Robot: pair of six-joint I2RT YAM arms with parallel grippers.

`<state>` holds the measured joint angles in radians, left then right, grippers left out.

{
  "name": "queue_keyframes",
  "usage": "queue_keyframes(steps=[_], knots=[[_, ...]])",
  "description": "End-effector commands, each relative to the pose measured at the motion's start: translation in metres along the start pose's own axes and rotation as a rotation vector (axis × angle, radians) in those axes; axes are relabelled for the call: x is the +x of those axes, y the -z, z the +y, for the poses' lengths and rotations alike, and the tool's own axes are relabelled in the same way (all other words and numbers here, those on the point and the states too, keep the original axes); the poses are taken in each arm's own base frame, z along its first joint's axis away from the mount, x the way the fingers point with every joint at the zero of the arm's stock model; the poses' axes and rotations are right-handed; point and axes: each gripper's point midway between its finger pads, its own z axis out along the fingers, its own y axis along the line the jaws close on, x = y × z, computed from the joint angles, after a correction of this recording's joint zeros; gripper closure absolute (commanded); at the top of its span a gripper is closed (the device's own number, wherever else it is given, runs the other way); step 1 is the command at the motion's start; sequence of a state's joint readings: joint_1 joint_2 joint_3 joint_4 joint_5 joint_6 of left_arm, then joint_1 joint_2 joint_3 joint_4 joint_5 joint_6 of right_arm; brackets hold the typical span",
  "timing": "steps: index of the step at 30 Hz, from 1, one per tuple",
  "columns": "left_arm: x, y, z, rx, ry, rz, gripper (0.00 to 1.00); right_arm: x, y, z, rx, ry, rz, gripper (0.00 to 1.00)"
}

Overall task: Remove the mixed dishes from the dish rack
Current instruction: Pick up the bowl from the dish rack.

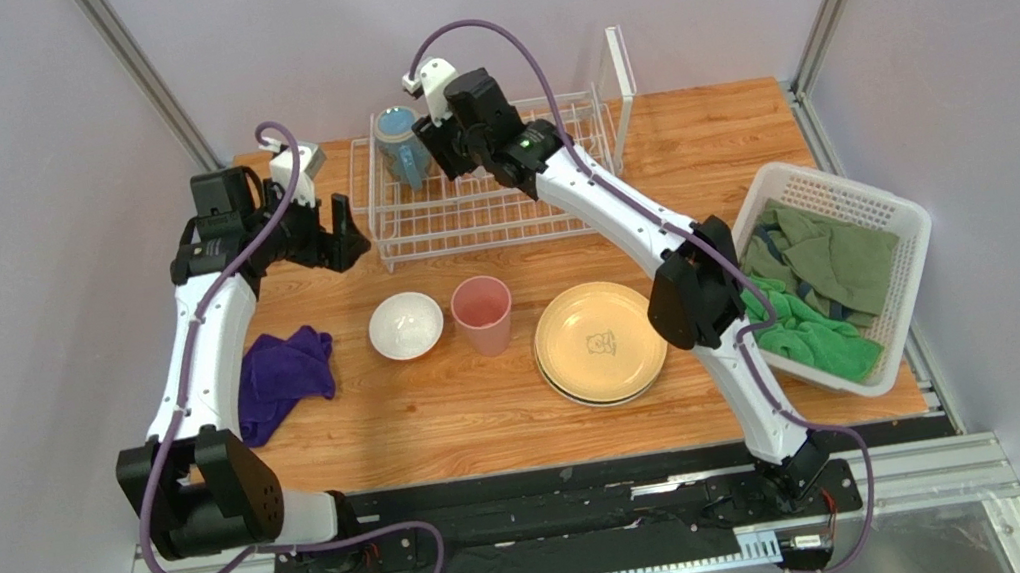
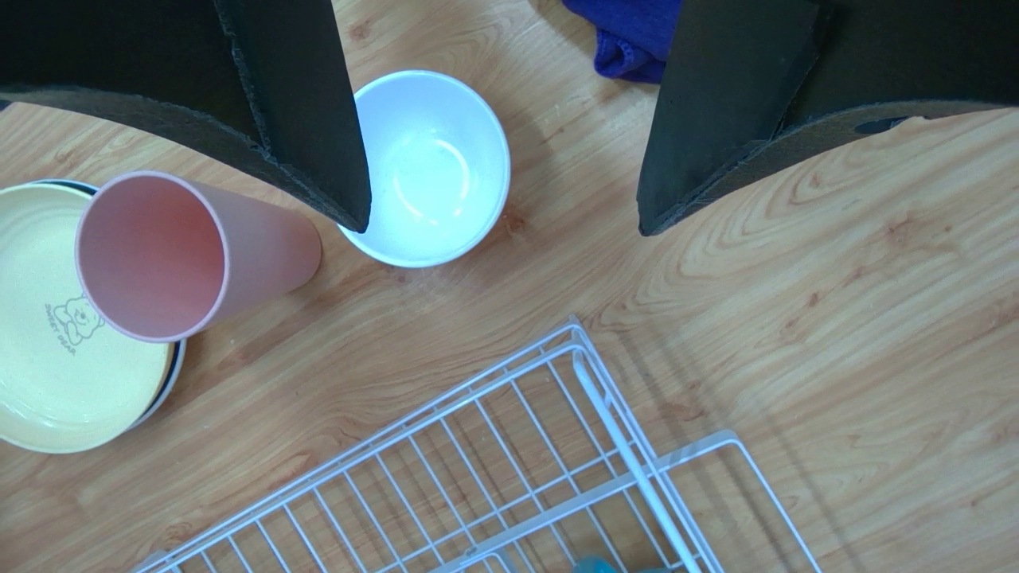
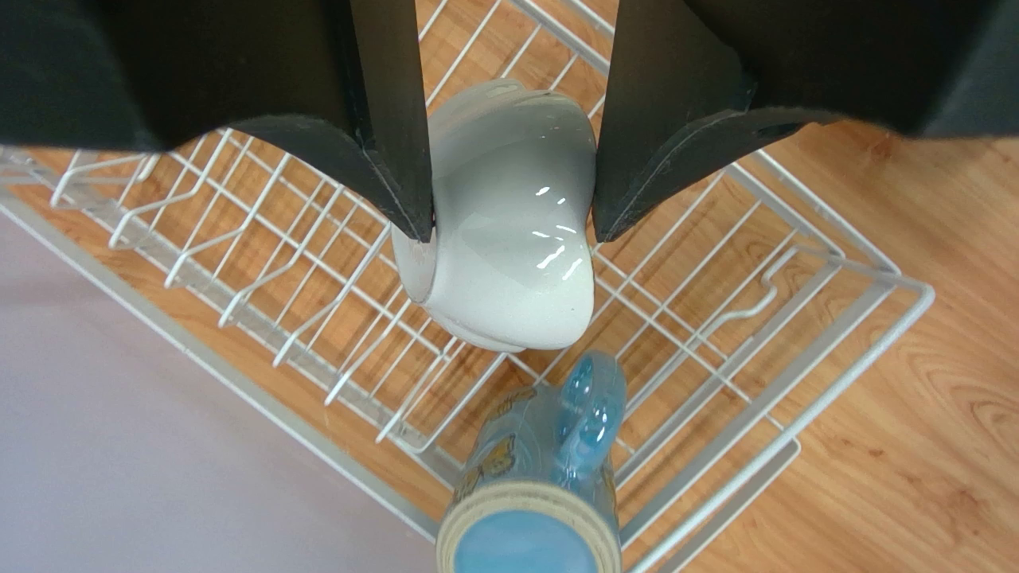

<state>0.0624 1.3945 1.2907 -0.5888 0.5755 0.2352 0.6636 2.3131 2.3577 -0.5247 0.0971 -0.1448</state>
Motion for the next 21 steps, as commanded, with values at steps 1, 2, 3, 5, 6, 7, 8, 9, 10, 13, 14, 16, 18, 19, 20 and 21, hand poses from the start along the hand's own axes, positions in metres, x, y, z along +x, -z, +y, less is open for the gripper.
queue_keyframes(steps=[1, 2, 3, 5, 6, 7, 8, 9, 10, 13, 14, 16, 18, 19, 20, 21], knots=[[-0.045, 0.016, -0.004, 0.007, -0.091, -0.137, 0.11, -0.042, 0.036, 0.000, -0.053, -0.062, -0.087, 0.57], [-0.046, 0.015, -0.004, 0.008, -0.093, -0.138, 0.11, -0.043, 0.037, 0.000, -0.058, -0.064, -0.089, 0.57], [-0.047, 0.014, -0.003, 0.010, -0.091, -0.140, 0.11, -0.042, 0.039, 0.000, -0.061, -0.065, -0.083, 0.58], [-0.048, 0.011, -0.003, 0.012, -0.095, -0.144, 0.11, -0.045, 0.041, 0.002, -0.092, -0.077, -0.088, 0.58], [-0.049, 0.011, -0.004, 0.015, -0.102, -0.148, 0.11, -0.046, 0.044, 0.002, -0.099, -0.082, -0.089, 0.58], [-0.050, 0.009, -0.005, 0.021, -0.111, -0.156, 0.11, -0.046, 0.045, 0.004, -0.120, -0.089, -0.088, 0.59], [-0.051, 0.008, -0.005, 0.021, -0.115, -0.162, 0.11, -0.046, 0.047, 0.003, -0.125, -0.095, -0.085, 0.59], [-0.052, 0.007, -0.006, 0.023, -0.122, -0.165, 0.11, -0.047, 0.049, 0.004, -0.134, -0.097, -0.084, 0.59], [-0.054, 0.005, -0.008, 0.029, -0.137, -0.176, 0.12, -0.049, 0.051, 0.005, -0.148, -0.101, -0.088, 0.60], [-0.058, 0.001, -0.011, 0.029, -0.169, -0.197, 0.12, -0.053, 0.060, 0.007, -0.183, -0.119, -0.091, 0.60], [-0.059, 0.001, -0.011, 0.029, -0.177, -0.201, 0.12, -0.054, 0.062, 0.007, -0.195, -0.132, -0.092, 0.60], [-0.062, -0.001, -0.011, 0.020, -0.198, -0.220, 0.12, -0.055, 0.067, 0.008, -0.221, -0.148, -0.087, 0.60], [-0.065, -0.003, -0.012, 0.020, -0.204, -0.230, 0.12, -0.057, 0.072, 0.007, -0.232, -0.157, -0.089, 0.61], [-0.067, -0.003, -0.013, 0.021, -0.206, -0.233, 0.12, -0.058, 0.074, 0.007, -0.240, -0.156, -0.090, 0.61], [-0.067, -0.005, -0.012, 0.022, -0.203, -0.231, 0.12, -0.059, 0.077, 0.007, -0.243, -0.158, -0.093, 0.61], [-0.068, -0.006, -0.012, 0.023, -0.203, -0.233, 0.12, -0.059, 0.079, 0.006, -0.248, -0.183, -0.090, 0.61]])
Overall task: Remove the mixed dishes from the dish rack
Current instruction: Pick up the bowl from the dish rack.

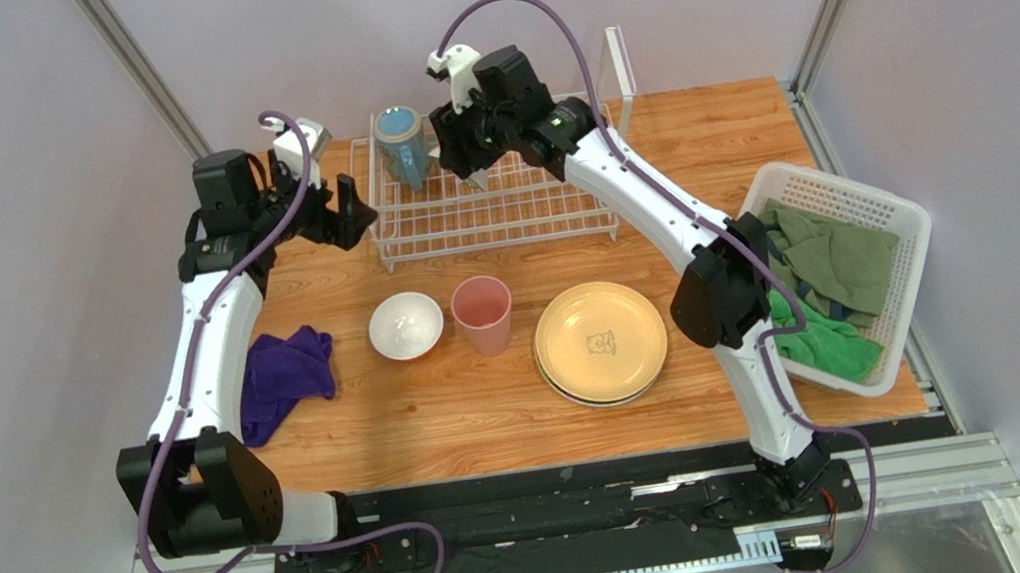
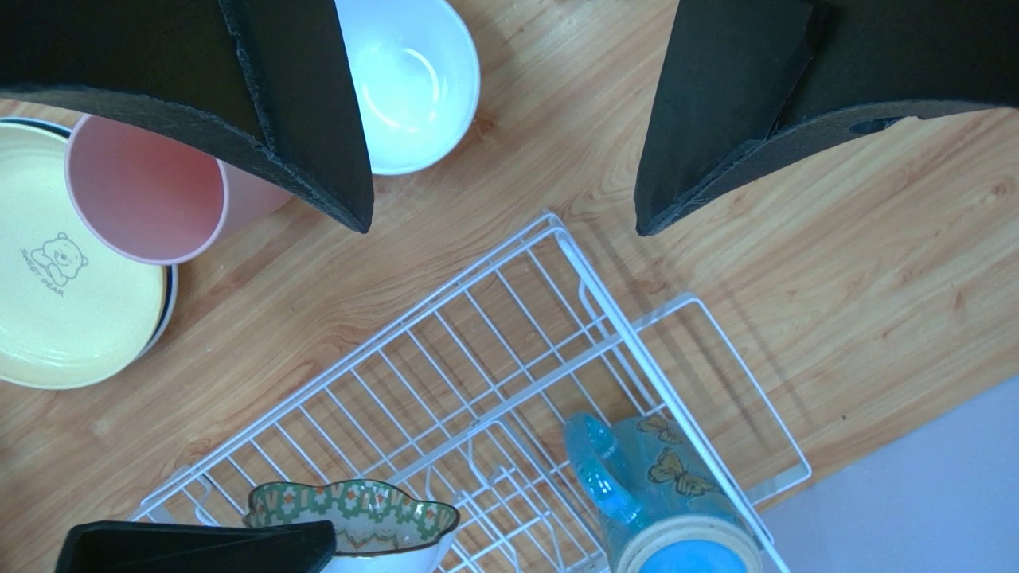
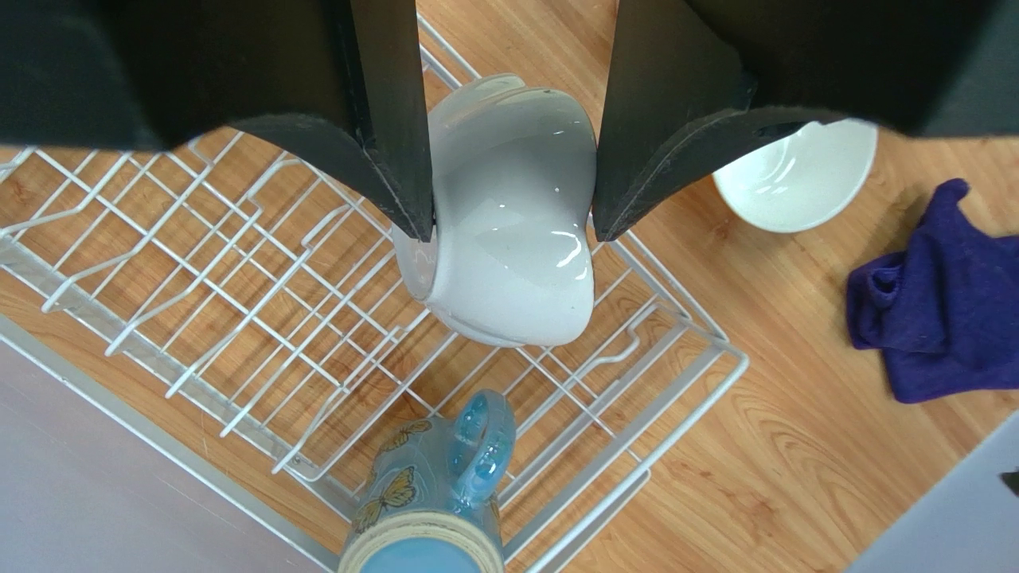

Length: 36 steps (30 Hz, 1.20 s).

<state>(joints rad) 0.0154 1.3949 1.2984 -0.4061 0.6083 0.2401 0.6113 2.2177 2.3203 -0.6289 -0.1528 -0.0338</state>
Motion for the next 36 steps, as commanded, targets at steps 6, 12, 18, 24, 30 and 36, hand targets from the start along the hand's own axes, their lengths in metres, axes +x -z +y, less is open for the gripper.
queue_keyframes(steps=[6, 12, 18, 24, 30, 36], knots=[[-0.027, -0.003, 0.002, -0.005, -0.094, -0.097, 0.15, -0.050, 0.056, 0.021, -0.128, -0.067, -0.116, 0.64], [-0.035, -0.006, -0.021, 0.051, -0.132, -0.124, 0.16, -0.048, 0.067, 0.036, -0.205, -0.097, -0.103, 0.67], [-0.038, -0.007, -0.035, 0.079, -0.145, -0.140, 0.19, -0.049, 0.074, 0.042, -0.236, -0.105, -0.102, 0.70], [-0.041, -0.010, -0.048, 0.109, -0.188, -0.183, 0.23, -0.051, 0.080, 0.051, -0.281, -0.125, -0.100, 0.74], [-0.049, -0.015, -0.056, 0.135, -0.212, -0.239, 0.25, -0.053, 0.083, 0.054, -0.295, -0.127, -0.106, 0.75], [-0.055, -0.024, -0.065, 0.165, -0.251, -0.313, 0.26, -0.052, 0.083, 0.058, -0.320, -0.140, -0.097, 0.76]])
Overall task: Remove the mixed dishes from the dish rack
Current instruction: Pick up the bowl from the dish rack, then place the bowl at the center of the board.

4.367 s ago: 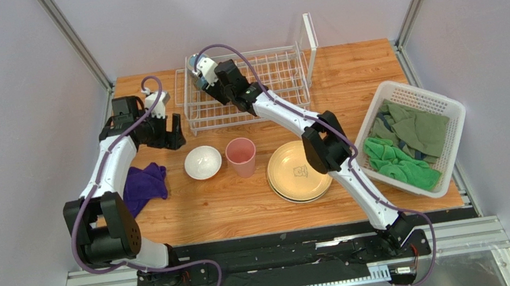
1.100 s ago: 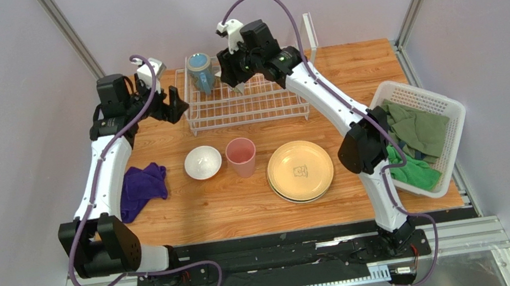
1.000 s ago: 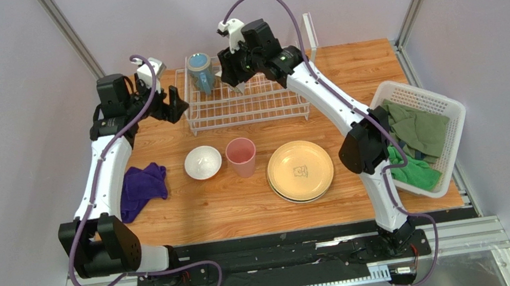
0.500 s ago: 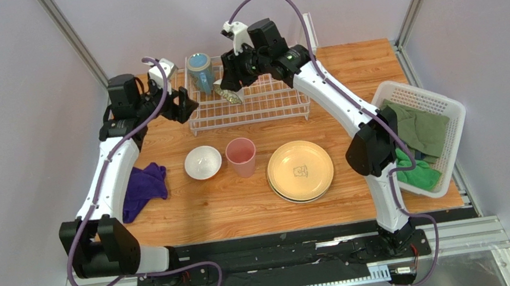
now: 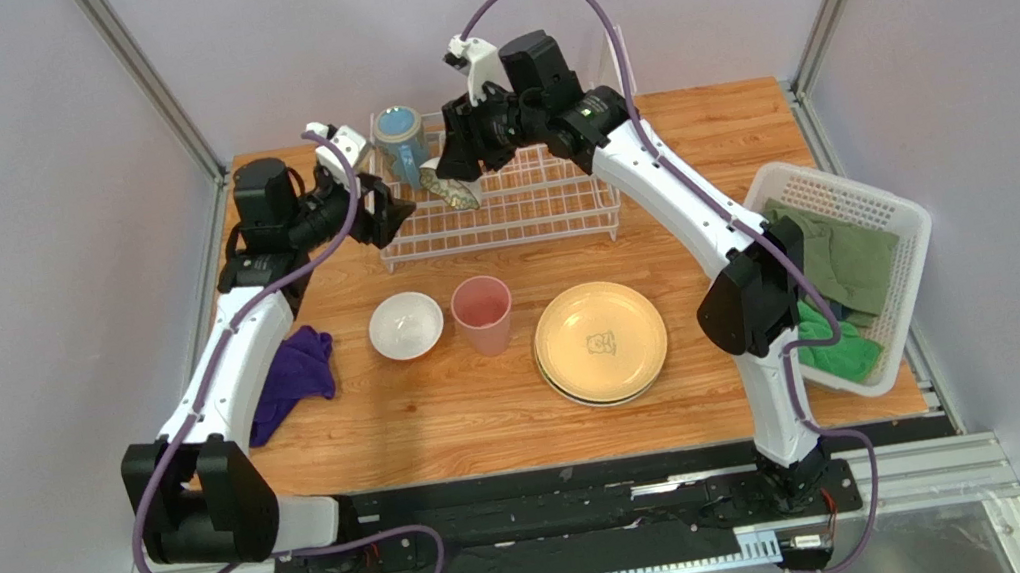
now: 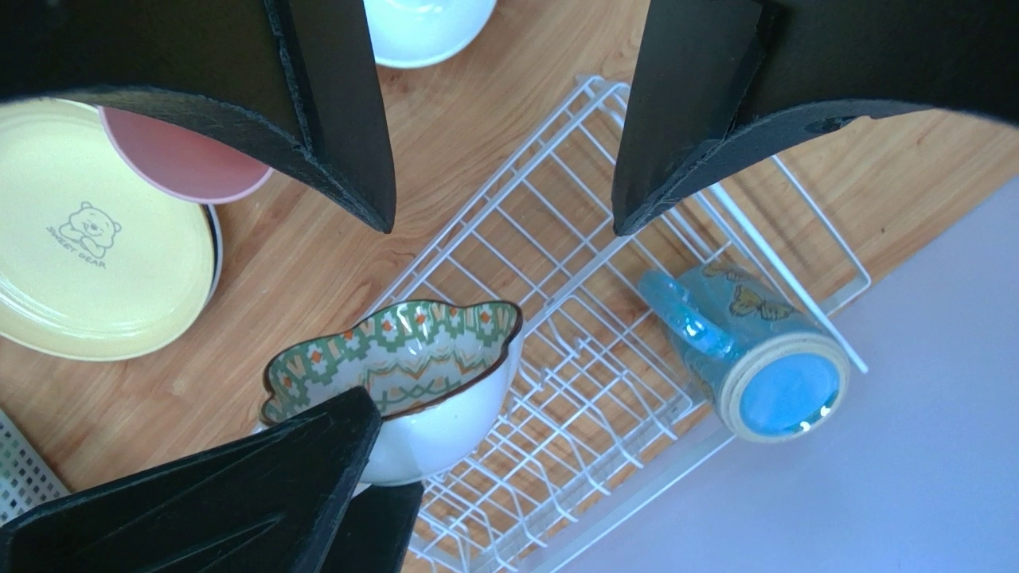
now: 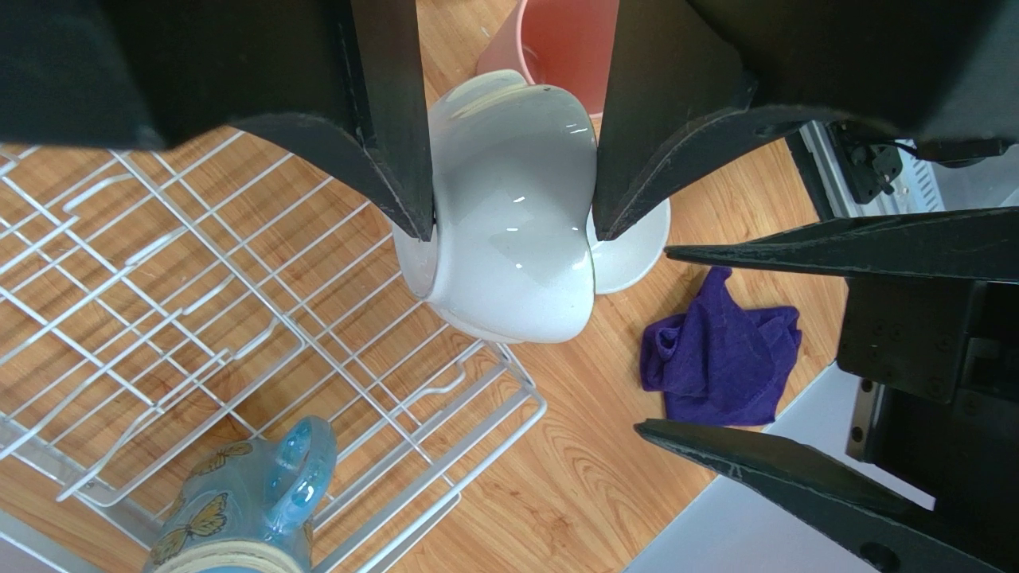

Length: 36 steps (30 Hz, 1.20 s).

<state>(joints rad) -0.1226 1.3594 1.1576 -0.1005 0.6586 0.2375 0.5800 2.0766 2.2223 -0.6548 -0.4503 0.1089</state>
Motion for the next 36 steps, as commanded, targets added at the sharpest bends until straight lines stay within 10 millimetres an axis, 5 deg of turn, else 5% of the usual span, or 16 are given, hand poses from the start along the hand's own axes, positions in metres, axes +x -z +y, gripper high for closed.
queue_keyframes(steps=[1, 15, 26, 32, 36], knots=[[-0.033, -0.002, -0.009, 0.033, -0.107, -0.143, 0.26, -0.032, 0.024, 0.026, -0.063, 0.016, -0.088, 0.76], [-0.032, -0.021, -0.011, 0.058, -0.177, -0.194, 0.31, -0.027, 0.025, 0.043, -0.153, -0.035, -0.066, 0.76], [-0.021, -0.036, -0.012, 0.077, -0.164, -0.165, 0.47, -0.026, 0.031, 0.052, -0.191, -0.039, -0.063, 0.76], [-0.022, -0.038, -0.015, 0.093, -0.152, -0.164, 0.63, -0.022, 0.030, 0.054, -0.208, -0.054, -0.052, 0.76], [-0.021, -0.038, -0.017, 0.102, -0.136, -0.152, 0.83, -0.021, 0.029, 0.054, -0.214, -0.057, -0.050, 0.76]])
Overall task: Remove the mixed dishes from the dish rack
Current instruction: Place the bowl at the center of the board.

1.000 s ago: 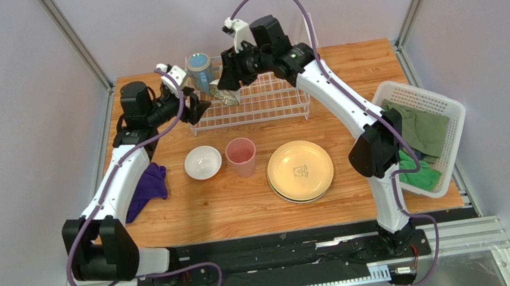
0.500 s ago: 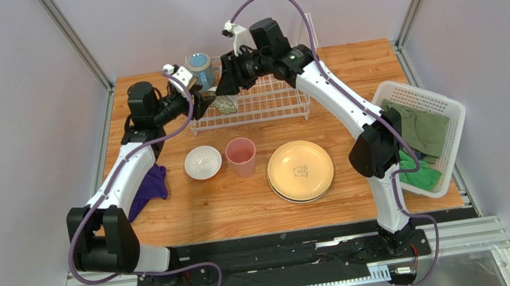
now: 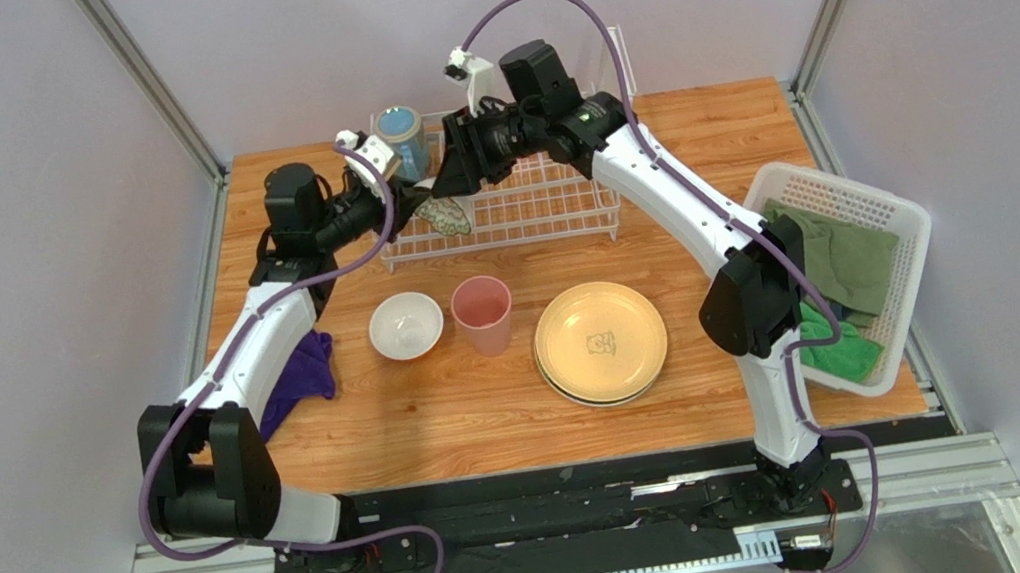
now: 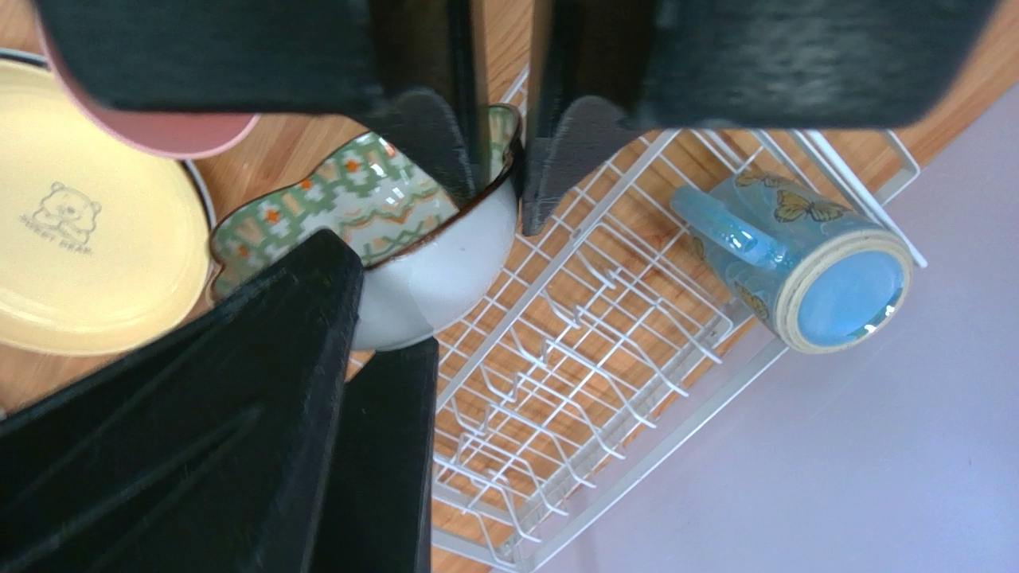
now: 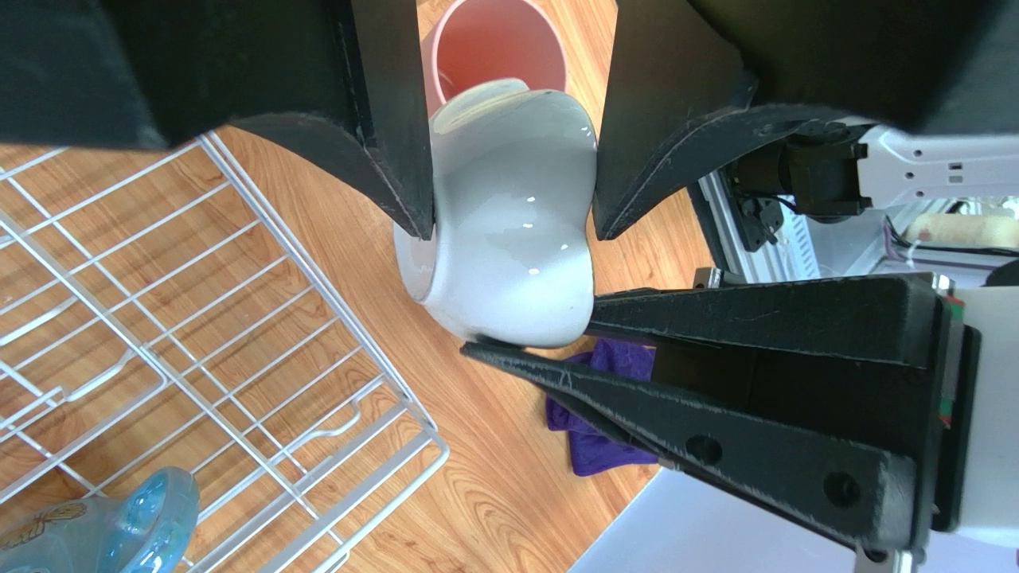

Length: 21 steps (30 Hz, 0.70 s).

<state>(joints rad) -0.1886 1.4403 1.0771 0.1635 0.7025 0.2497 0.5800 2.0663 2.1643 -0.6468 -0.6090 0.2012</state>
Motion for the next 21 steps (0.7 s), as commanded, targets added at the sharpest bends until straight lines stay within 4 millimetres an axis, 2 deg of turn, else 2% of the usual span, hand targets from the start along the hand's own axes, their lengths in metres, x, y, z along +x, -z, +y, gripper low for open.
queue_keyframes(steps=[1, 2, 3, 7, 8, 10, 11, 15, 16, 21], knots=[[-0.025, -0.003, 0.001, 0.022, -0.043, -0.051, 0.87, -0.035, 0.027, 0.036, -0.070, 0.064, -0.103, 0.76], [-0.024, -0.003, 0.001, 0.022, -0.041, -0.049, 0.96, -0.035, 0.027, 0.036, -0.073, 0.062, -0.101, 0.75], [-0.024, -0.002, 0.000, 0.022, -0.037, -0.049, 1.00, -0.035, 0.027, 0.036, -0.074, 0.065, -0.102, 0.75], [-0.025, -0.002, 0.001, 0.014, -0.030, -0.041, 1.00, -0.033, 0.026, 0.035, -0.074, 0.067, -0.097, 0.71], [-0.024, -0.002, 0.002, 0.011, -0.028, -0.038, 1.00, -0.031, 0.026, 0.036, -0.076, 0.068, -0.094, 0.64], [-0.025, -0.001, 0.005, -0.010, -0.016, -0.027, 1.00, -0.030, 0.026, 0.035, -0.077, 0.071, -0.090, 0.59], [-0.025, 0.000, 0.006, -0.016, -0.009, -0.023, 1.00, -0.029, 0.027, 0.035, -0.075, 0.074, -0.090, 0.51], [-0.025, 0.004, 0.011, -0.045, 0.004, 0.025, 1.00, -0.029, 0.031, 0.035, -0.061, 0.092, -0.094, 0.36], [-0.024, 0.005, 0.013, -0.056, 0.005, 0.037, 1.00, -0.030, 0.032, 0.034, -0.056, 0.096, -0.098, 0.27], [-0.012, 0.014, 0.012, -0.071, 0.008, 0.119, 1.00, -0.036, 0.041, 0.042, -0.053, 0.119, -0.117, 0.15]])
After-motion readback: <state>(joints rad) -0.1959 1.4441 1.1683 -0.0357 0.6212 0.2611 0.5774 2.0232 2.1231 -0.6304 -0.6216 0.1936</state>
